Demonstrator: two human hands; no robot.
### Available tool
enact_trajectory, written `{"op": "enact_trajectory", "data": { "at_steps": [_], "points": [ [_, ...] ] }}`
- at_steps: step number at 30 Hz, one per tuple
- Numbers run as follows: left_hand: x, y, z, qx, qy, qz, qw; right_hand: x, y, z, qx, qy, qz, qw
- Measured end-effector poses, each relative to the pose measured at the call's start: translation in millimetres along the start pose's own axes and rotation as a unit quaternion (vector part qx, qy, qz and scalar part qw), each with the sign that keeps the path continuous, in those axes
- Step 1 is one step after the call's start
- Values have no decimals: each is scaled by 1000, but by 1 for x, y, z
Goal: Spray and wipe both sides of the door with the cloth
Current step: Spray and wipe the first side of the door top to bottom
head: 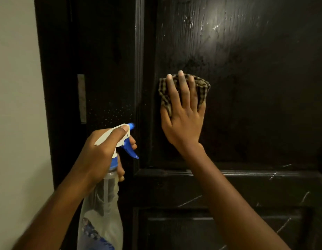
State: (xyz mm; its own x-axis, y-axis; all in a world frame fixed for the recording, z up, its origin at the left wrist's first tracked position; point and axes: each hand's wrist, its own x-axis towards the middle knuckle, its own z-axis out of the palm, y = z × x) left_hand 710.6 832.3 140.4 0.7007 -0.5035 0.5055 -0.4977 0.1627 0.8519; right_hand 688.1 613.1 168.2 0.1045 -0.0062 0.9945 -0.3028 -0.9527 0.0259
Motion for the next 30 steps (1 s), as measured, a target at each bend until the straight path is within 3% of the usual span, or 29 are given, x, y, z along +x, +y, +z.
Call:
{"op": "enact_trajectory", "data": {
  "at_steps": [3, 6, 11, 14, 21, 25, 30],
  "points": [
    [5, -3, -10, 4, 1, -2, 1000, 1, -8, 7, -27, 5, -11, 1000],
    [10, -6, -13, 12, 2, 11, 1000, -60, -7, 13, -44, -24, -36, 998],
    [18, -4, -12, 15, 3, 17, 1000, -149, -13, 19, -37, -70, 7, 997],
    [25, 1, -12, 9, -1, 26, 1000, -116, -16, 14, -30, -66, 6, 997],
    [34, 11, -5, -13, 8, 35, 999, 51, -28, 12, -20, 0, 0, 1000],
    [34, 11, -4, -18, 14, 35, 999, 31, -23, 13, -38, -6, -43, 998],
    [25, 4, -10, 8, 31, 28, 999, -68, -15, 14, -48, -60, -133, 988]
  ]
}}
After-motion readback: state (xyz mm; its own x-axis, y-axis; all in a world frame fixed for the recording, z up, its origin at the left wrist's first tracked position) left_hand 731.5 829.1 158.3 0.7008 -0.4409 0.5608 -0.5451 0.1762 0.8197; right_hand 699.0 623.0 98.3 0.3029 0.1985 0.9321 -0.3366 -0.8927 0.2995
